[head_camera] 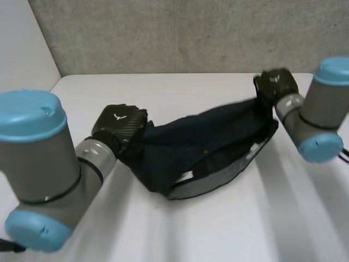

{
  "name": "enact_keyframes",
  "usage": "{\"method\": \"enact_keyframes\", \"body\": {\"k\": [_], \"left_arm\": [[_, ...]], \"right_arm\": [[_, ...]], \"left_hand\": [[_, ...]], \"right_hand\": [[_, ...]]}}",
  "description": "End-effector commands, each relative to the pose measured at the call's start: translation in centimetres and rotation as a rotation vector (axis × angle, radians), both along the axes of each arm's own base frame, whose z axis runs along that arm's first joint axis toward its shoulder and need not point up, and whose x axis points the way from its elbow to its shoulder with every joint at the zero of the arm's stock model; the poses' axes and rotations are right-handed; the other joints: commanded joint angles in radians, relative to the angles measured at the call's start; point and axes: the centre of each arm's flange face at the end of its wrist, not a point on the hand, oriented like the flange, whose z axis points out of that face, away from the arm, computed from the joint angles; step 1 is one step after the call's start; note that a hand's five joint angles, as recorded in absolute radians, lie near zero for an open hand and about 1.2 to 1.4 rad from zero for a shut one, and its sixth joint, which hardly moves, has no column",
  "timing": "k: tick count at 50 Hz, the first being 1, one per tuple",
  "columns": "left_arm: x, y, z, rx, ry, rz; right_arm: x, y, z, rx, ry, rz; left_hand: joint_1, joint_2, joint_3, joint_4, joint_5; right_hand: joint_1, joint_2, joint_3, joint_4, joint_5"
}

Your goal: Fold the shorts.

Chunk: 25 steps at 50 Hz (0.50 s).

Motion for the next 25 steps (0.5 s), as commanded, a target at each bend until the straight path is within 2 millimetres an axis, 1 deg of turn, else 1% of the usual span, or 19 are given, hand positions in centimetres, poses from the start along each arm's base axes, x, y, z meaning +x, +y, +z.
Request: {"method": "enact_keyframes", "body": {"k": [1, 3, 4, 5, 6, 7, 8, 9, 10, 11, 12, 15, 16, 19, 20, 22, 23, 24, 25], "left_arm": [[-3.4, 6.3, 0.2, 0.113, 0.193, -0.075], [-4.4, 7.2, -0.4, 0.129, 0.201, -0.094], [-5.4, 8.0, -0.9, 0.144, 0.206, -0.106], [-5.8, 8.2, -1.2, 0.149, 0.208, -0.109], [-6.2, 8.4, -1.5, 0.156, 0.208, -0.113], [-6.7, 8.6, -1.7, 0.161, 0.208, -0.120], [-7.5, 9.0, -2.2, 0.169, 0.202, -0.139], [-7.8, 9.1, -2.3, 0.169, 0.197, -0.149], [-8.0, 9.1, -2.3, 0.169, 0.193, -0.151], [-8.2, 9.1, -2.4, 0.169, 0.191, -0.152], [-8.3, 9.0, -2.3, 0.170, 0.192, -0.154], [-8.2, 8.8, -2.2, 0.171, 0.192, -0.150], [-8.0, 8.5, -1.7, 0.161, 0.197, -0.144], [-7.2, 7.4, -0.2, 0.130, 0.227, -0.113], [-6.3, 6.3, 1.2, 0.104, 0.253, -0.082], [-5.3, 5.2, 2.3, 0.081, 0.273, -0.045], [-4.9, 4.7, 2.7, 0.073, 0.279, -0.029], [-4.0, 4.0, 3.4, 0.060, 0.288, -0.004], [-3.7, 3.8, 3.6, 0.055, 0.293, 0.003]], "right_arm": [[6.0, -3.8, 1.4, -0.191, -0.072, 0.196], [6.5, -3.9, 0.7, -0.192, -0.074, 0.225], [6.9, -4.0, 0.0, -0.200, -0.077, 0.251], [7.2, -3.9, -0.4, -0.202, -0.078, 0.264], [7.3, -4.0, -0.7, -0.206, -0.079, 0.268], [7.3, -4.0, -1.0, -0.203, -0.078, 0.270], [7.3, -3.9, -1.6, -0.191, -0.075, 0.265], [7.2, -3.8, -1.7, -0.185, -0.074, 0.264], [7.2, -3.7, -1.9, -0.176, -0.072, 0.262], [7.1, -3.6, -2.1, -0.167, -0.069, 0.260], [6.8, -3.3, -1.9, -0.155, -0.066, 0.256], [6.2, -2.7, -0.4, -0.152, -0.063, 0.245], [5.8, -2.1, 0.7, -0.144, -0.059, 0.233], [4.8, -1.1, 2.9, -0.132, -0.053, 0.199], [4.0, -0.3, 4.3, -0.116, -0.048, 0.176], [3.1, 0.4, 5.6, -0.100, -0.043, 0.161], [2.3, 1.5, 6.8, -0.071, -0.040, 0.152], [2.1, 2.2, 7.4, -0.059, -0.038, 0.152], [1.8, 2.9, 7.8, -0.042, -0.034, 0.150]], "left_hand": [[0.319, 0.207, 0.212, 0.201, 0.275], [0.319, 0.207, 0.212, 0.201, 0.275], [0.319, 0.207, 0.212, 0.201, 0.275], [0.319, 0.207, 0.212, 0.201, 0.275], [0.253, 0.141, 0.146, 0.135, 0.208], [0.049, -0.064, -0.058, -0.069, 0.004], [-0.427, -0.539, -0.534, -0.545, -0.472], [-0.629, -0.742, -0.736, -0.748, -0.674], [-0.745, -0.857, -0.852, -0.863, -0.790], [-0.778, -0.890, -0.885, -0.896, -0.823], [-0.807, -0.920, -0.914, -0.925, -0.852], [-0.849, -0.961, -0.956, -0.967, -0.893], [-0.849, -0.961, -0.956, -0.967, -0.894], [-0.849, -0.961, -0.956, -0.967, -0.894], [-0.849, -0.961, -0.956, -0.967, -0.894], [-0.846, -0.958, -0.953, -0.964, -0.891], [-0.846, -0.958, -0.953, -0.964, -0.891], [-0.843, -0.955, -0.950, -0.961, -0.888], [-0.846, -0.958, -0.953, -0.964, -0.891]], "right_hand": [[0.420, 0.225, 0.216, 0.209, 0.257], [0.420, 0.225, 0.216, 0.209, 0.257], [0.420, 0.225, 0.216, 0.209, 0.257], [0.420, 0.225, 0.216, 0.209, 0.257], [0.420, 0.225, 0.216, 0.209, 0.257], [0.412, 0.218, 0.208, 0.201, 0.250], [-0.085, -0.279, -0.289, -0.296, -0.247], [-0.389, -0.584, -0.593, -0.601, -0.552], [-0.666, -0.860, -0.869, -0.877, -0.828], [-0.802, -0.996, -1.006, -1.013, -0.964], [-0.802, -0.996, -1.006, -1.013, -0.964], [-0.802, -0.996, -1.006, -1.013, -0.964], [-0.802, -0.996, -1.006, -1.013, -0.964], [-0.802, -0.996, -1.006, -1.013, -0.964], [-0.802, -0.996, -1.006, -1.013, -0.964], [-0.802, -0.996, -1.006, -1.013, -0.964], [-0.802, -0.996, -1.006, -1.013, -0.964], [-0.802, -0.996, -1.006, -1.013, -0.964], [-0.802, -0.996, -1.006, -1.013, -0.964]]}}
